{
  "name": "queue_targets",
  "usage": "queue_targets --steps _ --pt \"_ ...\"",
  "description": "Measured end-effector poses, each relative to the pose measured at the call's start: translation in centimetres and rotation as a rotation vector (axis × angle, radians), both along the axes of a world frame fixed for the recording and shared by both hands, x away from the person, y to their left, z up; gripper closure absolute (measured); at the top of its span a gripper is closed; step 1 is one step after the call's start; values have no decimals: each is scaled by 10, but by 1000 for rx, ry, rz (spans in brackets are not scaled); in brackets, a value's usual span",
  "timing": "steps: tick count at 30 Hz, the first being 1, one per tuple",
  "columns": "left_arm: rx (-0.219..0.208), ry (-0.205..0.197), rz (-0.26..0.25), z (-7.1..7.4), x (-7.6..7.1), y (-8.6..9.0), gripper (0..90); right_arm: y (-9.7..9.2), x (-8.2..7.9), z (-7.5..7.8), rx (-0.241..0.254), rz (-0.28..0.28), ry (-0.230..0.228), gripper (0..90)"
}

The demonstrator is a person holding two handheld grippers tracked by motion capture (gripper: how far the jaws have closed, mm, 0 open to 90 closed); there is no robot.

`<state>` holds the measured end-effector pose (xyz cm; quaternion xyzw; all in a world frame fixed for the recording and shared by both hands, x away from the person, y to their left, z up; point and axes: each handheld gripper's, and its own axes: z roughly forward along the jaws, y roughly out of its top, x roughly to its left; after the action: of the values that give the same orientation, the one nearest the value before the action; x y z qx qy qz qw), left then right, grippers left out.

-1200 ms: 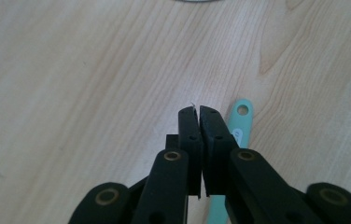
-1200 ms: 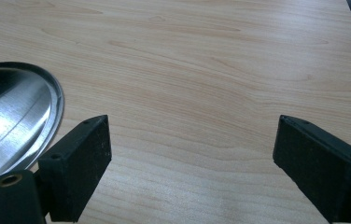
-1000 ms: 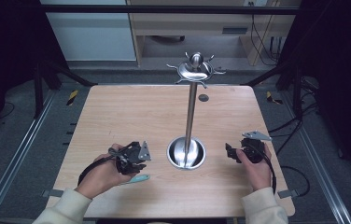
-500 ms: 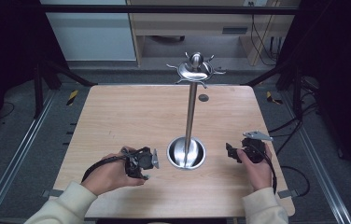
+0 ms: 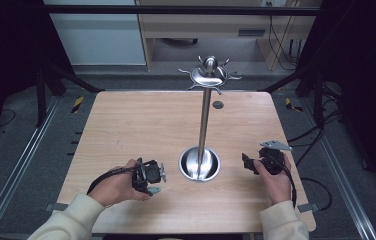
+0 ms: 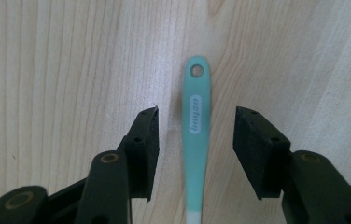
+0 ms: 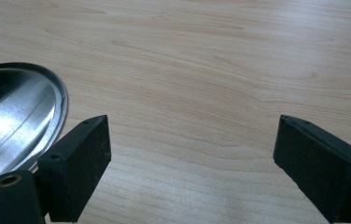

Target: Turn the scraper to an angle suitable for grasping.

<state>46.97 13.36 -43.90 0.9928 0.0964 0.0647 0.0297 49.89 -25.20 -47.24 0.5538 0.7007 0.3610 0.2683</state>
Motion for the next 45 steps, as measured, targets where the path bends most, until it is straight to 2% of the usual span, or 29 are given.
queue_targets --steps 4,7,10,15,17,19,30,39,45 --pt "-9 22 15 -6 4 3 528 0 0 0 1 1 1 114" --pt "-5 24 12 -12 5 3 542 0 0 0 0 1 1 114" --pt "9 42 17 -17 5 3 567 0 0 0 3 1 3 114" --pt "6 47 10 -22 6 1 595 0 0 0 1 2 1 114" --pt "17 55 6 -22 6 0 607 0 0 0 1 2 2 114" --pt "10 53 11 -23 7 0 620 0 0 0 0 0 2 114" --pt "6 115 37 -23 13 0 674 0 0 0 1 2 4 114" --pt "7 103 44 -23 14 0 732 0 0 0 9 1 8 112" --pt "-19 98 67 -21 14 4 739 0 0 0 13 2 7 112"
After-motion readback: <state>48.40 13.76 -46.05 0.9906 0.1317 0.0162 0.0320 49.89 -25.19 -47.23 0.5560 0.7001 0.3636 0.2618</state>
